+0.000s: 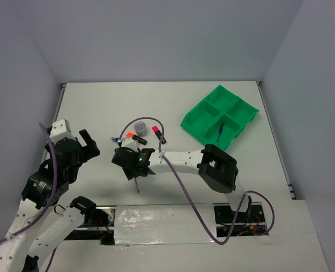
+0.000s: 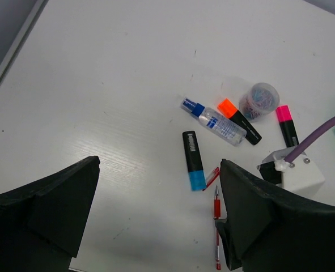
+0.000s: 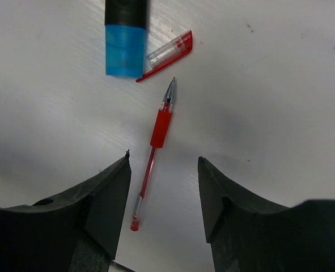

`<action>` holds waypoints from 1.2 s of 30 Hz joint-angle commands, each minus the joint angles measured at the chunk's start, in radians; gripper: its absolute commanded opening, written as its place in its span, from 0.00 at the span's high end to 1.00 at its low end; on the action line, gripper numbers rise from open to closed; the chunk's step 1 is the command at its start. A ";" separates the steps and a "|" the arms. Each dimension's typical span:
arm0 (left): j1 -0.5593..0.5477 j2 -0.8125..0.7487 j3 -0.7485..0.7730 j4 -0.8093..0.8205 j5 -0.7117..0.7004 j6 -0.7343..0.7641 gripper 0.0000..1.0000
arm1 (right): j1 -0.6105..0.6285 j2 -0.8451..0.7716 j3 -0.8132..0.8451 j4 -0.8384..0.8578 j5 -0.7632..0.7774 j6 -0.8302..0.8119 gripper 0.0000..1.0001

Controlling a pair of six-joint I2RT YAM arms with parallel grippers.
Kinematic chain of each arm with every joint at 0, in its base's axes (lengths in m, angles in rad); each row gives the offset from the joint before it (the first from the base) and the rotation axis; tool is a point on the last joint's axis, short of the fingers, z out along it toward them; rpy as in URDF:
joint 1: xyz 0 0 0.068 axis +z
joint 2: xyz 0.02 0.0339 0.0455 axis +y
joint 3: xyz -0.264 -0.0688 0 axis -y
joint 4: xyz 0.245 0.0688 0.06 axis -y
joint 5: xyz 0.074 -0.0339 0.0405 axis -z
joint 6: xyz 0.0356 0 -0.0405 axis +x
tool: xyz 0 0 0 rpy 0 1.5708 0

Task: Sort the stationery into containers
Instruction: Pick up the pen from the center of the board.

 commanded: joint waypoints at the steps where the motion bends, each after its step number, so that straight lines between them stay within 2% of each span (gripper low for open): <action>1: 0.004 0.024 -0.011 0.052 0.037 0.039 0.01 | 0.016 0.032 0.056 -0.041 -0.013 0.022 0.42; 8: 0.002 0.015 -0.017 0.062 0.054 0.046 0.01 | 0.022 0.084 0.068 -0.045 -0.042 0.028 0.48; 11: 0.002 0.004 -0.019 0.066 0.060 0.052 0.01 | 0.030 0.114 0.085 -0.064 -0.047 0.028 0.54; 12: 0.002 0.004 -0.019 0.067 0.061 0.052 0.01 | 0.032 0.121 0.097 -0.079 -0.047 0.025 0.62; 13: 0.002 0.004 -0.019 0.066 0.063 0.052 0.01 | 0.033 0.137 0.103 -0.091 -0.045 0.025 0.65; 17: 0.002 0.004 -0.019 0.064 0.064 0.053 0.01 | 0.035 0.141 0.076 -0.102 -0.068 0.013 0.66; 19: 0.002 0.000 -0.017 0.066 0.066 0.055 0.01 | 0.036 0.135 0.022 -0.084 -0.111 0.011 0.70; 20: 0.002 -0.003 -0.020 0.067 0.066 0.055 0.01 | 0.033 0.126 0.004 -0.073 -0.131 0.011 0.73; 21: 0.002 -0.005 -0.020 0.067 0.066 0.055 0.01 | 0.035 0.117 -0.040 -0.052 -0.148 0.021 0.87; 22: 0.002 -0.006 -0.020 0.066 0.066 0.055 0.01 | 0.035 0.106 -0.070 -0.036 -0.151 0.025 0.95; 23: 0.001 -0.006 -0.020 0.066 0.066 0.055 0.01 | 0.030 0.074 -0.126 -0.006 -0.156 0.031 1.00; 26: -0.007 -0.003 -0.022 0.070 0.080 0.062 0.01 | 0.012 0.005 -0.247 0.048 -0.162 0.060 1.00; 30: -0.021 0.030 -0.023 0.102 0.156 0.091 0.01 | -0.046 -0.231 -0.384 0.073 -0.076 0.090 1.00; 32: -0.022 0.102 -0.002 0.077 0.184 0.084 0.01 | -0.066 -0.317 -0.430 0.041 0.006 0.094 1.00; 35: -0.022 0.248 0.023 0.026 0.196 -0.029 0.01 | -0.103 -0.441 -0.446 -0.040 0.105 0.084 1.00; 36: -0.022 0.306 0.006 0.036 0.243 -0.087 0.01 | -0.120 -0.487 -0.449 -0.062 0.128 0.079 1.00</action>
